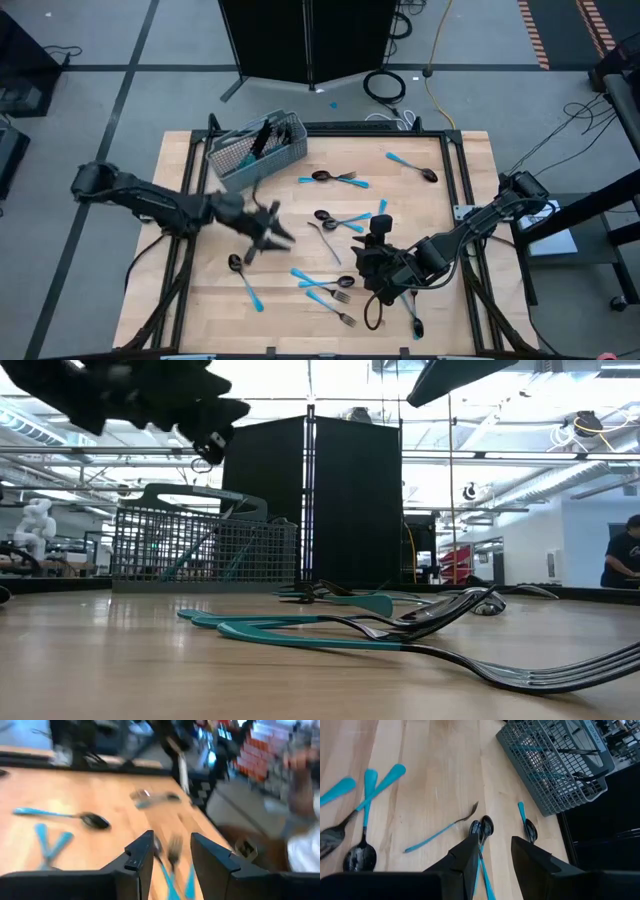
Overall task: Sort silverware
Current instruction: Put the blue fork in the silverware rack
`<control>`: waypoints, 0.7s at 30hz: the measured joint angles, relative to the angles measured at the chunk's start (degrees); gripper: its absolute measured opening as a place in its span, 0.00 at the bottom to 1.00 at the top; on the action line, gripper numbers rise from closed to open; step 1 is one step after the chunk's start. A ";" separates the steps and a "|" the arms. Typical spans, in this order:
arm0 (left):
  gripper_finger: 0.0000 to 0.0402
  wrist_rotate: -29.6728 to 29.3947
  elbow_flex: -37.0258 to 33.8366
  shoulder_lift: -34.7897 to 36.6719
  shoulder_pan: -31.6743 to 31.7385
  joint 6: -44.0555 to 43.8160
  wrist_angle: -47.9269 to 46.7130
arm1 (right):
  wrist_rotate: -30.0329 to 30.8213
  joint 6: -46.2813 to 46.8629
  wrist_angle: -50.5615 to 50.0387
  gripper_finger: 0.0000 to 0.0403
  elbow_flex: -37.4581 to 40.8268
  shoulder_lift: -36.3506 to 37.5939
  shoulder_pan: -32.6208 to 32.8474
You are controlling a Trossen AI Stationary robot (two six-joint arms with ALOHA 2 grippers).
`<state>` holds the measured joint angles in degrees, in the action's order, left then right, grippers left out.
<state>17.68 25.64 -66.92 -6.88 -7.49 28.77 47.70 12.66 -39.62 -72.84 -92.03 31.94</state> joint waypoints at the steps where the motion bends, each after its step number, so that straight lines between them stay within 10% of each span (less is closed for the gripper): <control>1: 0.31 -1.55 0.28 -1.49 -2.54 1.53 -0.19 | 0.00 0.16 0.19 0.27 0.00 0.00 0.00; 21: 0.31 -7.65 32.06 -36.66 -17.04 18.96 -20.28 | -2.93 4.14 1.01 0.27 0.00 0.00 -0.02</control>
<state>10.03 57.70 -103.58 -23.92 11.46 8.49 44.77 16.79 -38.61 -72.84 -92.03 31.92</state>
